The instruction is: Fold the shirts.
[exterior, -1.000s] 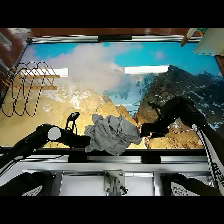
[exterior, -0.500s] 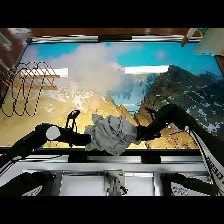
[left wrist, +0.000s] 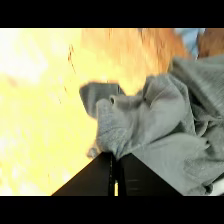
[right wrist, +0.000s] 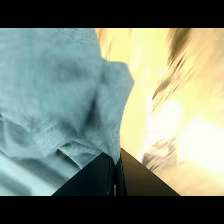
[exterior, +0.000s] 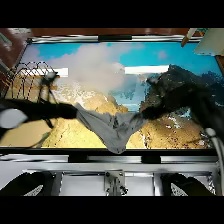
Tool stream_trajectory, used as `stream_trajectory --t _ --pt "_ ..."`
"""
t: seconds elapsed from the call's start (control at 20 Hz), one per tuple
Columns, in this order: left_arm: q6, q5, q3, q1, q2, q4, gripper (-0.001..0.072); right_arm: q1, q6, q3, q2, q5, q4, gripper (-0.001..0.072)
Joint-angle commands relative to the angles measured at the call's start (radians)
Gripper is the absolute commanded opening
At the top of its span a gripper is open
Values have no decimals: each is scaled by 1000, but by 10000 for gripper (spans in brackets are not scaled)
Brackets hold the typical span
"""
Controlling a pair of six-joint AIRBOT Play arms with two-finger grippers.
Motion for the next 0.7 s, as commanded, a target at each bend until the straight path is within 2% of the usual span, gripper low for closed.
stream_trajectory --t 0.0,0.2,0.35,0.45,0.55,0.65 --pt "16 -18 441 12 79 135 31 2 -53 310 228 115 -135 62" --pt "-9 59 805 11 116 92 30 2 33 509 411 345 -42 62" --pt "-8 20 838 11 127 23 30 2 69 526 473 370 23 62" --pt "5 -126 837 11 119 55 30 2 86 526 484 281 -36 62" --pt "17 -317 837 12 108 150 31 2 105 526 480 166 -155 62" --pt "17 -445 810 12 105 249 31 2 112 526 472 126 -258 63"
